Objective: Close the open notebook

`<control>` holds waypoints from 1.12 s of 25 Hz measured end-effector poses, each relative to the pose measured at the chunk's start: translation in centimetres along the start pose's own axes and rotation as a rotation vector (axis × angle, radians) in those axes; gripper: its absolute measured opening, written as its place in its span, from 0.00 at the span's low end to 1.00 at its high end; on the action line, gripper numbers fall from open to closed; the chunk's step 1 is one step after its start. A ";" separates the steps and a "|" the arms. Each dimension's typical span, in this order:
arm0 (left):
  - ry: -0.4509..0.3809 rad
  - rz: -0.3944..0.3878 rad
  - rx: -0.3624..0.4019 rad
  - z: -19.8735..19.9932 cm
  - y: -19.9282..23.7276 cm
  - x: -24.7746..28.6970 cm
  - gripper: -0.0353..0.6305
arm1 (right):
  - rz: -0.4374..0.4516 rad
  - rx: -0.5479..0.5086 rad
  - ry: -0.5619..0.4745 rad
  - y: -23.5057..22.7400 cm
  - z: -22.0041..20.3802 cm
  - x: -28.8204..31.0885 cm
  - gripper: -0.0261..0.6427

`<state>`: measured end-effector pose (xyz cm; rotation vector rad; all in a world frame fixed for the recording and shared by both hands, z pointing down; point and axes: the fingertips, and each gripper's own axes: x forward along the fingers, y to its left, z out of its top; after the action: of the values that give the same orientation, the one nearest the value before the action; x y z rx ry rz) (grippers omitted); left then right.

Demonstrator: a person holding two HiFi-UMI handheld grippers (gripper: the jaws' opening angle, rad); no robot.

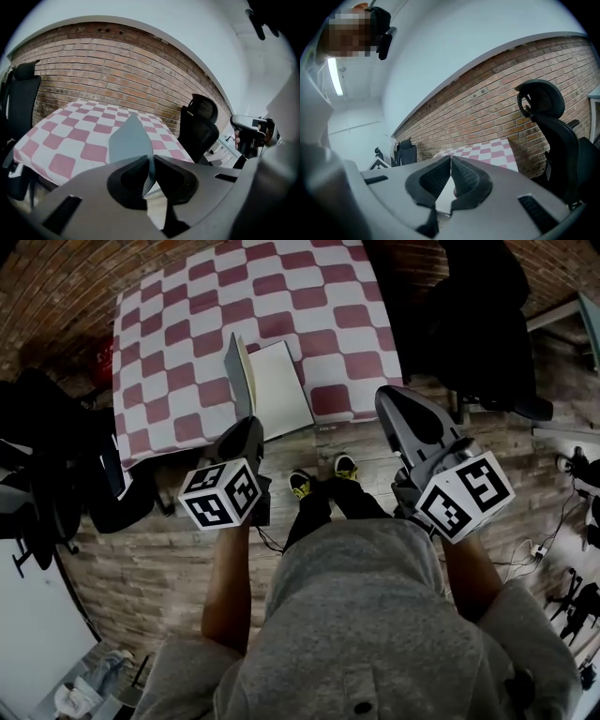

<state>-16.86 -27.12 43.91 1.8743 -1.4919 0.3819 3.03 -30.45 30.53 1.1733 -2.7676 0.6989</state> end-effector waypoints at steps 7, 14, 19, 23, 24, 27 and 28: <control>0.060 -0.012 0.043 -1.0 -2.0 3.2 0.12 | -0.029 0.019 0.007 -2.8 -0.2 -0.7 0.08; 0.136 0.000 0.084 -3.2 -3.4 6.6 0.13 | -0.060 0.025 0.006 -5.7 -0.1 -1.6 0.08; 0.204 0.050 0.131 -5.7 -3.7 9.8 0.15 | -0.082 0.039 0.008 -7.9 -0.1 -2.6 0.08; 0.254 0.096 0.183 -7.3 -4.0 11.6 0.20 | -0.103 0.049 0.005 -9.5 -0.2 -3.6 0.08; 0.260 0.107 0.206 -7.6 -4.1 11.9 0.23 | -0.108 0.051 0.003 -9.8 -0.2 -3.9 0.08; 0.258 0.140 0.275 -8.2 -4.5 12.3 0.26 | -0.119 0.053 -0.005 -10.6 0.0 -4.5 0.08; 0.256 0.140 0.280 -8.4 -4.9 12.4 0.31 | -0.122 0.053 -0.010 -10.8 0.1 -4.8 0.08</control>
<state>-7.06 -30.00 55.89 1.8503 -1.4544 0.9029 13.93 -33.90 33.60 1.3459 -2.6729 0.7603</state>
